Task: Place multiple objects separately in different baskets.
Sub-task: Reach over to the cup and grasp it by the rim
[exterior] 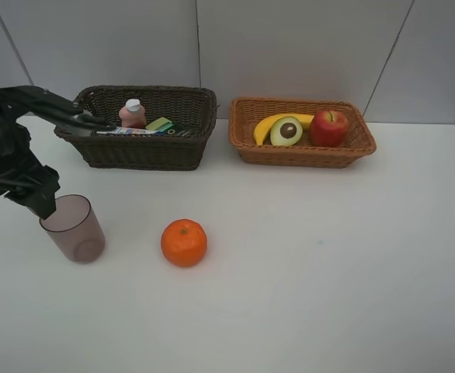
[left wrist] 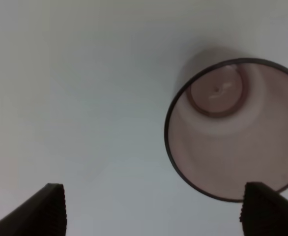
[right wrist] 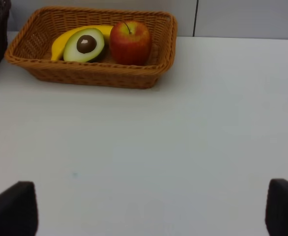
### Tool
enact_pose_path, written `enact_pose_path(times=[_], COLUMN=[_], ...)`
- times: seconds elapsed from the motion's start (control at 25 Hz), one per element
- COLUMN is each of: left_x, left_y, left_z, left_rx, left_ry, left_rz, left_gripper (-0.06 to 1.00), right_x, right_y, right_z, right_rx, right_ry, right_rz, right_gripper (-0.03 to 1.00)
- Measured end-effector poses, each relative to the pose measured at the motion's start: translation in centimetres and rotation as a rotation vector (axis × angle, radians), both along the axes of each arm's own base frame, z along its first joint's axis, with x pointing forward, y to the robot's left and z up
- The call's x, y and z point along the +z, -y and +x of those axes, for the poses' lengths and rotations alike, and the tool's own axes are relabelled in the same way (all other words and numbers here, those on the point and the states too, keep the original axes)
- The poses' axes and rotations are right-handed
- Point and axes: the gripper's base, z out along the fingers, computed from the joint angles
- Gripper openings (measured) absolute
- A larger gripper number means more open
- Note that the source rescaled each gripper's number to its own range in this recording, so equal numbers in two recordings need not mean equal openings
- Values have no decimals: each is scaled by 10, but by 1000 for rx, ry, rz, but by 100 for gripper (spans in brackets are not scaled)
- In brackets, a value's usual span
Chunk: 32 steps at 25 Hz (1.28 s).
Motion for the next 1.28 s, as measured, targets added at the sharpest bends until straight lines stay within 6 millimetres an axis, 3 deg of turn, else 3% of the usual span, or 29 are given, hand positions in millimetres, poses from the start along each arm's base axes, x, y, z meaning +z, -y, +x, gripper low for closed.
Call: enact_pose_path(times=[0.56,1.08,1.16,1.28], left_x=[-57,-67,-67,-67], left_y=[1,3,3,4], left_z=[11,15,15,14], left_rx=[12,14,17,25], left_ry=[-7,-7,-7,-9], left_rz=[-17,-22,-24,-31], left_gripper=[94,93,85,59], right_x=[0,0,0,0], right_y=[0,0,0,0], right_z=[0,0,0,0], right_rx=[0,0,0,0], right_ry=[0,0,0,0], right_rz=[0,0,0,0], right_gripper=[97,97,97,97])
